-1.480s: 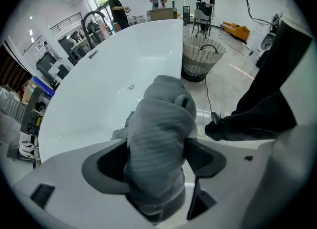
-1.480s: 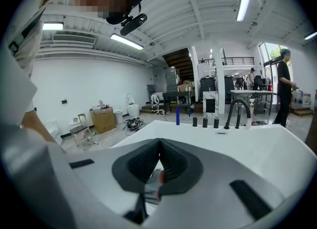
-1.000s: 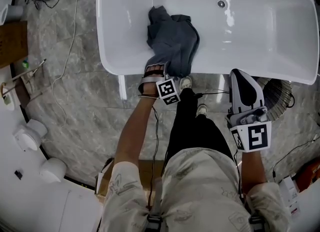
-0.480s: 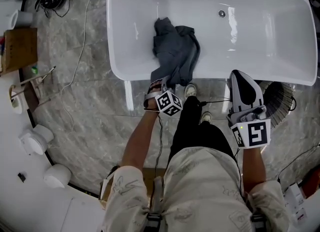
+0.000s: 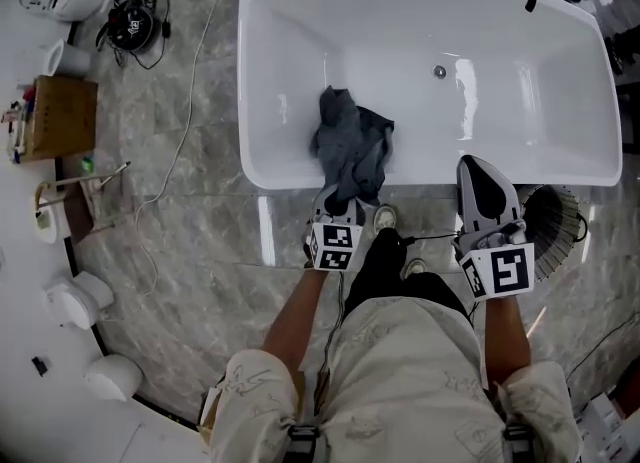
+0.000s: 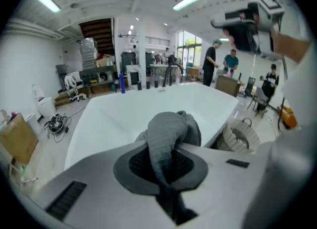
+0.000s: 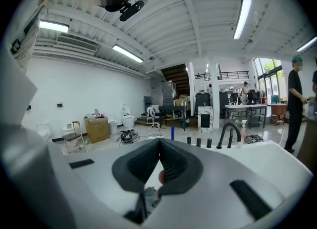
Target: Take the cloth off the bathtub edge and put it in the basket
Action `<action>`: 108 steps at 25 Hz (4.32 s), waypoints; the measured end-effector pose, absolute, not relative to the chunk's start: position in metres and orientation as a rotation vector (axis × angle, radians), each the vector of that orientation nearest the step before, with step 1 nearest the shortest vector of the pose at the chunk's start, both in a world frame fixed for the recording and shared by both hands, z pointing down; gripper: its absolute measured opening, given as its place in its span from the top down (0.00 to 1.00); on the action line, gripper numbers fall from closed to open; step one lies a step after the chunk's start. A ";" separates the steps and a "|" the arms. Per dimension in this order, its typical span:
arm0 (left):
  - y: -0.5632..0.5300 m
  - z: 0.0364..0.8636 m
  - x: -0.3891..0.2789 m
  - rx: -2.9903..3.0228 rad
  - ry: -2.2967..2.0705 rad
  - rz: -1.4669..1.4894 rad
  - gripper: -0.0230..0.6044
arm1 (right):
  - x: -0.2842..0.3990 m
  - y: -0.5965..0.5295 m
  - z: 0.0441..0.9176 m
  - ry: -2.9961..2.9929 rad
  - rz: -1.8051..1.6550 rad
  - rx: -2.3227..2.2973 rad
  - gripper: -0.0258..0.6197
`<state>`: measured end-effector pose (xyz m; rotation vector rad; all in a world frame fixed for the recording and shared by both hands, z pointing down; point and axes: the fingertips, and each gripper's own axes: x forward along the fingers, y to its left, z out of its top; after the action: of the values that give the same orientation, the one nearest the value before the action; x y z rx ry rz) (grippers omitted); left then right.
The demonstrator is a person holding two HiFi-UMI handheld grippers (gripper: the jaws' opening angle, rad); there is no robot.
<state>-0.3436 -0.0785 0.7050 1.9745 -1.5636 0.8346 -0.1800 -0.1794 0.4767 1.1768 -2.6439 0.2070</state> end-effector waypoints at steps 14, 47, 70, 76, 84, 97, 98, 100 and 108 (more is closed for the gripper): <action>-0.134 0.447 -0.345 2.179 -2.043 0.233 0.92 | -0.158 -0.173 0.383 -2.740 0.053 1.384 0.98; -0.155 0.252 0.088 2.877 -1.370 -0.246 0.92 | 0.287 -0.075 0.276 -2.137 -0.091 2.440 0.98; -0.036 0.264 0.461 3.076 -0.564 -0.251 0.92 | 0.591 0.105 0.305 -1.489 -0.062 2.880 0.98; -0.006 0.266 0.514 3.075 -0.432 -0.245 0.92 | 0.631 0.143 0.312 -1.381 -0.069 2.936 0.98; 0.028 0.267 0.563 3.054 -0.288 -0.250 0.92 | 0.666 0.188 0.316 -1.241 -0.040 3.004 0.98; 0.069 0.265 0.611 3.014 -0.103 -0.269 0.92 | 0.699 0.224 0.324 -1.121 -0.035 3.068 0.98; 0.071 0.267 0.612 3.017 -0.100 -0.265 0.92 | 0.700 0.227 0.325 -1.114 -0.037 3.071 0.98; 0.073 0.271 0.616 3.019 -0.103 -0.252 0.92 | 0.703 0.234 0.329 -1.100 -0.024 3.075 0.98; 0.059 0.290 0.610 3.015 -0.191 -0.188 0.92 | 0.706 0.243 0.338 -1.092 0.016 3.064 0.98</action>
<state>0.6097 0.0586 0.2904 3.0154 -0.1914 -0.1884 0.7063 0.2431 0.3385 3.0643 -1.0919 0.0164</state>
